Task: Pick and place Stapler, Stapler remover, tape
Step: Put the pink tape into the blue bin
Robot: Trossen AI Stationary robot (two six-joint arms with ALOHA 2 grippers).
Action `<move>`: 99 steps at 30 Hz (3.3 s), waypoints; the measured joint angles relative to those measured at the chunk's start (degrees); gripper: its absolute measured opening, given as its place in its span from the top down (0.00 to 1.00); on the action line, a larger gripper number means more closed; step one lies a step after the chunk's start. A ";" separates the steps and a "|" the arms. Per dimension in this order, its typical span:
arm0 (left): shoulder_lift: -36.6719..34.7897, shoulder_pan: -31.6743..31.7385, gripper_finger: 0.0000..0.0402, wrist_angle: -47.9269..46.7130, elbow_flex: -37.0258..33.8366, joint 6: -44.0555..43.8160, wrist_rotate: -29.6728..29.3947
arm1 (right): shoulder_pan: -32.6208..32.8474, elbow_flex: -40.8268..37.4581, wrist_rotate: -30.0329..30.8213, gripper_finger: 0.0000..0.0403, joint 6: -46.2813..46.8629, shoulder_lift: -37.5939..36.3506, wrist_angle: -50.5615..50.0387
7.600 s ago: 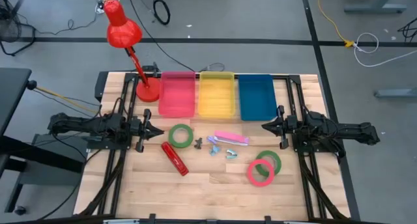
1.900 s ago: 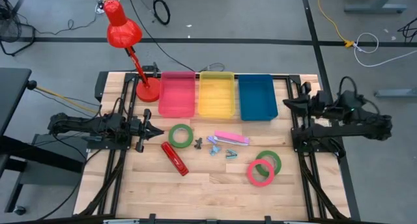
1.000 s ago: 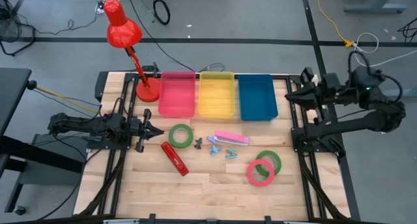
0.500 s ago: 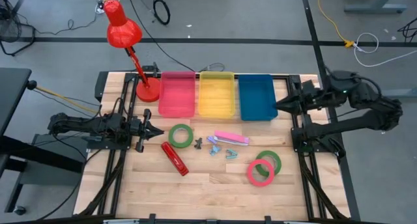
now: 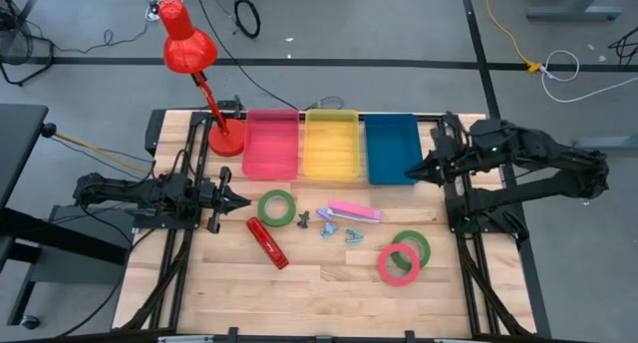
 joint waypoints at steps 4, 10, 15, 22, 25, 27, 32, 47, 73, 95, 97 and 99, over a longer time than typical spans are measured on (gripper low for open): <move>0.01 0.00 0.95 -0.01 0.00 0.00 -0.02 | 1.77 -4.43 0.86 0.96 3.51 -0.08 0.70; 0.02 -0.02 0.95 -0.01 0.01 0.00 0.00 | 5.75 -9.54 0.89 0.99 8.33 -0.06 1.57; 0.01 -0.02 0.95 0.01 0.00 0.00 -0.01 | 9.71 -12.32 0.98 0.99 11.39 -0.08 2.24; 0.00 0.00 0.95 -0.01 -0.01 0.00 0.00 | 15.51 -14.65 0.79 1.00 15.77 0.12 1.98; 0.02 -0.02 0.95 0.00 0.00 0.00 0.01 | 18.02 -14.70 0.22 1.00 18.25 0.77 1.85; 0.01 -0.01 0.95 -0.01 0.00 0.00 -0.01 | 19.79 -14.70 0.16 1.00 19.14 1.59 1.84; -0.01 0.00 0.95 0.01 0.01 0.00 -0.01 | 23.54 -14.70 -0.09 1.00 19.30 4.74 2.31; 0.01 0.00 0.95 0.01 0.01 0.00 -0.01 | 27.09 -14.73 -0.60 1.00 19.29 13.07 1.91; 0.01 0.00 0.95 0.01 0.01 0.00 -0.01 | 26.50 -14.73 2.49 0.90 18.23 26.19 -1.74; 0.00 0.00 0.95 0.01 0.00 0.00 0.01 | 25.15 -14.73 4.02 0.38 16.11 27.31 -1.82; 0.01 -0.02 0.95 0.00 0.00 0.00 -0.01 | 25.15 -14.73 4.20 0.36 16.09 27.31 -1.84; 0.00 0.00 0.95 0.00 0.00 0.00 0.01 | 25.13 -14.73 4.50 0.35 16.08 27.31 -1.91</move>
